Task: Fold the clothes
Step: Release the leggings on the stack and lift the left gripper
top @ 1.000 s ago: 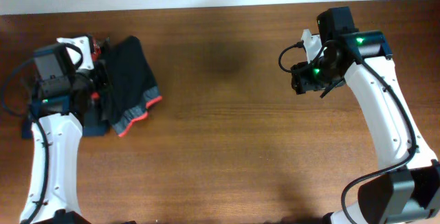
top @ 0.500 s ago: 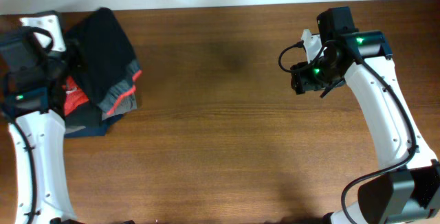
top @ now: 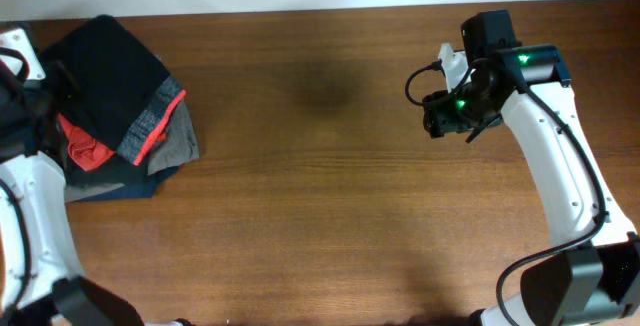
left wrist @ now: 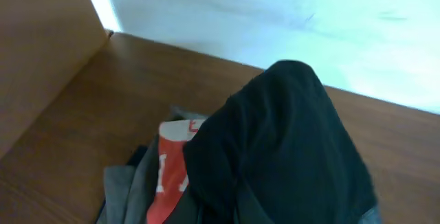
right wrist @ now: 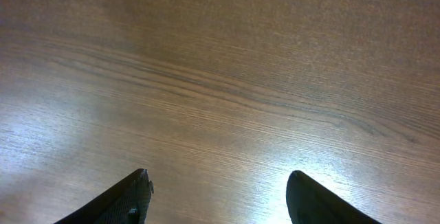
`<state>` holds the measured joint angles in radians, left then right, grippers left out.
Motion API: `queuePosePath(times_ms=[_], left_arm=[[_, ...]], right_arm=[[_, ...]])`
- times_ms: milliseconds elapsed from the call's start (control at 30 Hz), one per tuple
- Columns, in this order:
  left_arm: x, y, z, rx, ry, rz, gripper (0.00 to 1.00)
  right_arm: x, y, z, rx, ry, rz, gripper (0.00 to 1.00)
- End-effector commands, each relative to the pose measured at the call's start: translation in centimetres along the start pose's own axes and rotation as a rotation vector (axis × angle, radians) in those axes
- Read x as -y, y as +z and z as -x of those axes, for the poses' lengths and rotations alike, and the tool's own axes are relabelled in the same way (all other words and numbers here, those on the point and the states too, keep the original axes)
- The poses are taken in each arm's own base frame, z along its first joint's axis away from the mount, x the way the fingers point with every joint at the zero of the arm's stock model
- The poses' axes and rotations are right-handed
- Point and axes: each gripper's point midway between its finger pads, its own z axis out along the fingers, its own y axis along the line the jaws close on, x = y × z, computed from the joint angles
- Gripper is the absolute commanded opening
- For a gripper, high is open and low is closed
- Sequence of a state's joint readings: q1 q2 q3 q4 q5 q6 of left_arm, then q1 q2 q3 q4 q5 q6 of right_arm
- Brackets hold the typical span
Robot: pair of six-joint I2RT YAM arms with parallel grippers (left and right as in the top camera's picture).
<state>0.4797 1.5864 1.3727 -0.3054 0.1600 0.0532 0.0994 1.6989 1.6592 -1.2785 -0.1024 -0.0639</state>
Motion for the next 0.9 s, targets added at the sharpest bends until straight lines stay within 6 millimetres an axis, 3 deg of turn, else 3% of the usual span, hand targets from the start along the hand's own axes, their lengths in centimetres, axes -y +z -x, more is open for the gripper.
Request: queuePosePath(times_ms=[0,300,333,367,400,433,500,667,867], left_arm=[[-3.0,1.8,0.1,0.014,-0.004,0.054,0.0],[-6.1,4.9,-2.7,-0.037,-0.035,0.109,0.02],[-6.4,5.0,-2.9,-0.045,-0.037,0.121,0.11],[-7.3,5.0,-3.3,-0.06,-0.048,0.174,0.55],[-8.0,4.8,-3.5,-0.064,-0.071,0.217,0.82],[-8.9,4.6,-3.7,-0.069,-0.103,0.27,0.99],[-10.0,3.9,-3.9,-0.077,-0.168,0.345,0.99],[-9.8,2.8,-2.4,-0.082,-0.229,0.344,0.99],[-7.2,0.7,0.7,-0.1,-0.209,0.293,0.99]], right_arm=[[0.2,-0.9,0.3,0.026,-0.009,-0.011,0.68],[0.2,-0.9,0.2,0.026,-0.009,-0.011,0.68],[0.2,-0.9,0.2,0.026,-0.009,-0.011,0.68],[0.2,-0.9,0.2,0.025,-0.009,-0.011,0.68],[0.2,-0.9,0.2,0.025,-0.009,-0.011,0.68],[0.1,-0.9,0.2,0.024,-0.009,-0.011,0.69],[0.1,-0.9,0.2,0.023,-0.008,-0.011,0.69],[0.1,-0.9,0.1,0.02,-0.009,-0.011,0.73],[0.1,-0.9,0.0,0.015,-0.008,-0.01,0.77]])
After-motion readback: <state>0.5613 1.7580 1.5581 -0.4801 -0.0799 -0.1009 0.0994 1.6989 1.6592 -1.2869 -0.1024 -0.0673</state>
